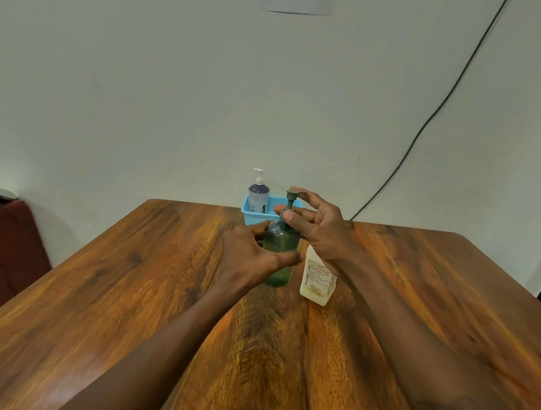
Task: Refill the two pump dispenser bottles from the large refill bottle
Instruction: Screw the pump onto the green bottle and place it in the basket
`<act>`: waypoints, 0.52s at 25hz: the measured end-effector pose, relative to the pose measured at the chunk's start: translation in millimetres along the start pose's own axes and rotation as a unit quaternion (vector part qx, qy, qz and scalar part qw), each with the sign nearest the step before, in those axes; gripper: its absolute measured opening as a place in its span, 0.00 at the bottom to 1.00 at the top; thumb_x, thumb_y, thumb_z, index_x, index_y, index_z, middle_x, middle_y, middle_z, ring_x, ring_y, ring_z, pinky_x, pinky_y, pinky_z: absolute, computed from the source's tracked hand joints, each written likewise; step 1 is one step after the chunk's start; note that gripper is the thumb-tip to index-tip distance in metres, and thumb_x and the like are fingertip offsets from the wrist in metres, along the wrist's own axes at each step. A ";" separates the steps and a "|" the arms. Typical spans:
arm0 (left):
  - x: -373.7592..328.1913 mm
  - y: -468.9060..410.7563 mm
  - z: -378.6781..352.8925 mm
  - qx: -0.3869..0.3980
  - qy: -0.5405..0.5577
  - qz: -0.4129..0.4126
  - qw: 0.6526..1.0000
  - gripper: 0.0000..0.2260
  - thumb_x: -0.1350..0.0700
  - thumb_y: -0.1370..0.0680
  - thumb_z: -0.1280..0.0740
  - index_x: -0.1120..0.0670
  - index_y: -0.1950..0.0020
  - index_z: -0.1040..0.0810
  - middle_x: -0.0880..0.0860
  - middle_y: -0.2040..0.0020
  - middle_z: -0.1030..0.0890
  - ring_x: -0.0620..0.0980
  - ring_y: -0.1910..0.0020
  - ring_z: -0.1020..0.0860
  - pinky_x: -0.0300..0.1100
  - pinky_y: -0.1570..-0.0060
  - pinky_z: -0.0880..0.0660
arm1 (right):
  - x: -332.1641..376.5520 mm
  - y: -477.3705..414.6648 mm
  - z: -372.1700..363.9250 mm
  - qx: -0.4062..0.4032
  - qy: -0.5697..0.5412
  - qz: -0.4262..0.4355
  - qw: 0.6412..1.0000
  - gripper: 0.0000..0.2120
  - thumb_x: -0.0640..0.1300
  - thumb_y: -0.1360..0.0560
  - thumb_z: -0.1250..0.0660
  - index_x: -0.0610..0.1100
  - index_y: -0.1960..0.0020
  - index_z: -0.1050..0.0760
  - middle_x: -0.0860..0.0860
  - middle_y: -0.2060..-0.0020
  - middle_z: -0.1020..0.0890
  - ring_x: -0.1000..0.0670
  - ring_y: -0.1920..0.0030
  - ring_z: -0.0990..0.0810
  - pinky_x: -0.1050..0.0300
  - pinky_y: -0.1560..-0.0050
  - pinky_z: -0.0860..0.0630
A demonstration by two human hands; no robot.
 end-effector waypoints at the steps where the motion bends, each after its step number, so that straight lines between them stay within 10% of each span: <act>1: 0.4 0.0 0.0 -0.002 0.000 0.002 1.000 0.33 0.36 0.37 0.20 0.50 0.38 0.18 0.43 0.48 0.15 0.38 0.53 0.17 0.37 0.53 0.17 | 1.2 1.1 0.4 -0.026 0.025 0.011 0.999 0.25 0.44 0.27 0.22 0.47 0.33 0.24 0.47 0.47 0.13 0.48 0.45 0.14 0.51 0.48 0.16; 7: -1.3 -0.6 -4.6 -0.014 -0.017 -0.012 1.000 0.37 0.40 0.37 0.18 0.55 0.33 0.21 0.47 0.44 0.15 0.38 0.53 0.19 0.25 0.57 0.23 | 12.7 -6.0 -13.0 -0.149 0.306 0.005 0.940 0.33 0.67 0.39 0.20 0.48 0.43 0.23 0.55 0.55 0.18 0.56 0.58 0.19 0.67 0.63 0.21; 13: -1.7 -21.3 -1.9 -0.031 -0.009 -0.001 0.999 0.33 0.37 0.38 0.20 0.52 0.39 0.17 0.47 0.47 0.14 0.41 0.53 0.16 0.36 0.54 0.18 | 16.3 -13.7 -13.4 -0.029 0.009 -0.040 0.999 0.14 0.42 0.20 0.30 0.53 0.36 0.24 0.51 0.45 0.14 0.49 0.44 0.15 0.47 0.44 0.16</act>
Point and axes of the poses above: each hand's wrist, its own y-axis away from the middle knuckle, its own z-axis out of the back of the hand, x = y × z, the point moved 1 cm from there along -y, towards the middle knuckle
